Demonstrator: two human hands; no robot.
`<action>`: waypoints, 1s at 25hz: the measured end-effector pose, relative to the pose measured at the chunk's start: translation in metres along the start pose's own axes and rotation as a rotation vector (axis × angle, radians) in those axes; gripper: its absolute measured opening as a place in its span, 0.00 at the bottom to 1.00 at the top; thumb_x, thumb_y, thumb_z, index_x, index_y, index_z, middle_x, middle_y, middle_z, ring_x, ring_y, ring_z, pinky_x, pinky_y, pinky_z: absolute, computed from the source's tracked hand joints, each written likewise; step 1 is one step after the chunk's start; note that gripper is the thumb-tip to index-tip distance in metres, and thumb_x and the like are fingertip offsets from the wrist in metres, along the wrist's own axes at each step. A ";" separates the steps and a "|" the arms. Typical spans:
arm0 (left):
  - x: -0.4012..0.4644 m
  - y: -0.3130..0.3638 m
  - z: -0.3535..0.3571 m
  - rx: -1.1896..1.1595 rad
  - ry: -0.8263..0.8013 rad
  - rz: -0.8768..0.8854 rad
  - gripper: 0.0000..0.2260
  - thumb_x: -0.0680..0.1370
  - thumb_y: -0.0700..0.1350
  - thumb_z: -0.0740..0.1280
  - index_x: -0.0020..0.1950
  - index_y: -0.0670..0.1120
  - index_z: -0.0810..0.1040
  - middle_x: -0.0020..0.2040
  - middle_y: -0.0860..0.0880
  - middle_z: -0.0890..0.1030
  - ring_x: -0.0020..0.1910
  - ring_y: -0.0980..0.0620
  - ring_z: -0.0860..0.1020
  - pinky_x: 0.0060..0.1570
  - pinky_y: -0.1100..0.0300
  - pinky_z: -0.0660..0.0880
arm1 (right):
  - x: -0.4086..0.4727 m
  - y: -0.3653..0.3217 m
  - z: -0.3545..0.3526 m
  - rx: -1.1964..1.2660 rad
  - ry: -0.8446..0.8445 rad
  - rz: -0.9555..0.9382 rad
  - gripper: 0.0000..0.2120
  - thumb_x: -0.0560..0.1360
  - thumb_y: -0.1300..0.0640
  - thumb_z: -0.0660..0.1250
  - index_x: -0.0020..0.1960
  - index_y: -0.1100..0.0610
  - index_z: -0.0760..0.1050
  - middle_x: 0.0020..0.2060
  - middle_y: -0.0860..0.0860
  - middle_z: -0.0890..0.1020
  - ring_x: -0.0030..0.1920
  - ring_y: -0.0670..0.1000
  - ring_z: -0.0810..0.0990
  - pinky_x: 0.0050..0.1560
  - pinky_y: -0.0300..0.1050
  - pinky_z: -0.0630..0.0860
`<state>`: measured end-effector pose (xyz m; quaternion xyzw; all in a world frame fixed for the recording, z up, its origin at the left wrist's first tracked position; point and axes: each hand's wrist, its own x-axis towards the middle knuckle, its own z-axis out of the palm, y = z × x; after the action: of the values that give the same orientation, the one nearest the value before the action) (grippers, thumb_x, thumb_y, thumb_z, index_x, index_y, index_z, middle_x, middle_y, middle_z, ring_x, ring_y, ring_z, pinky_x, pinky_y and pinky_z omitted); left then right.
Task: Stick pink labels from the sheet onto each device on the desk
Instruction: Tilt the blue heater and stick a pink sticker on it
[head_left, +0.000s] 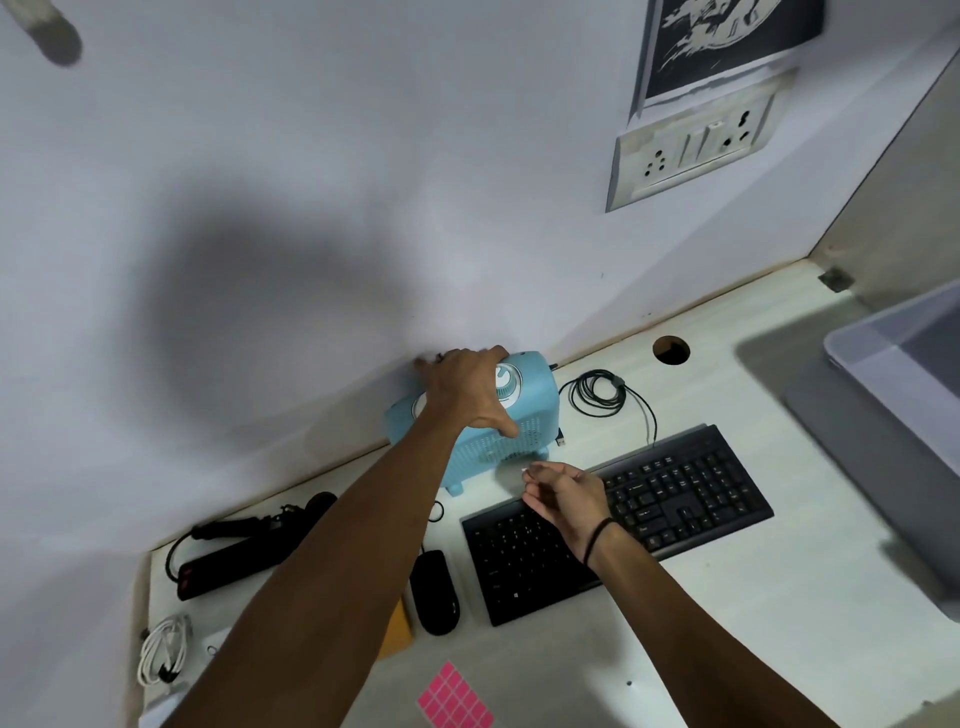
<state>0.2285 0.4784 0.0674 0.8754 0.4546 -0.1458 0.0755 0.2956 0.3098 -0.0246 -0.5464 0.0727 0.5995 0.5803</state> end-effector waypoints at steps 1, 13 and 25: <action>-0.001 0.001 0.001 0.004 0.011 0.000 0.48 0.52 0.67 0.77 0.71 0.58 0.69 0.58 0.52 0.82 0.60 0.43 0.79 0.62 0.36 0.68 | -0.002 0.000 0.000 0.009 0.001 0.001 0.03 0.75 0.67 0.69 0.47 0.61 0.80 0.38 0.55 0.83 0.36 0.48 0.81 0.45 0.42 0.82; -0.070 -0.070 -0.022 -0.989 0.392 -0.087 0.40 0.50 0.60 0.85 0.60 0.58 0.80 0.50 0.59 0.86 0.50 0.56 0.85 0.53 0.48 0.83 | -0.038 0.014 0.008 0.134 -0.425 0.154 0.10 0.75 0.63 0.70 0.55 0.59 0.81 0.42 0.52 0.83 0.40 0.47 0.82 0.61 0.47 0.77; -0.191 -0.063 0.002 -1.817 0.654 0.043 0.38 0.62 0.40 0.80 0.71 0.42 0.73 0.65 0.39 0.80 0.63 0.37 0.80 0.54 0.38 0.81 | -0.114 -0.012 0.038 0.227 -0.619 -0.143 0.06 0.72 0.50 0.73 0.47 0.47 0.77 0.64 0.48 0.78 0.70 0.60 0.70 0.63 0.79 0.61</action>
<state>0.0731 0.3661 0.1278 0.4883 0.3764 0.5139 0.5965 0.2527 0.2706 0.0814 -0.2742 -0.0794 0.6828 0.6726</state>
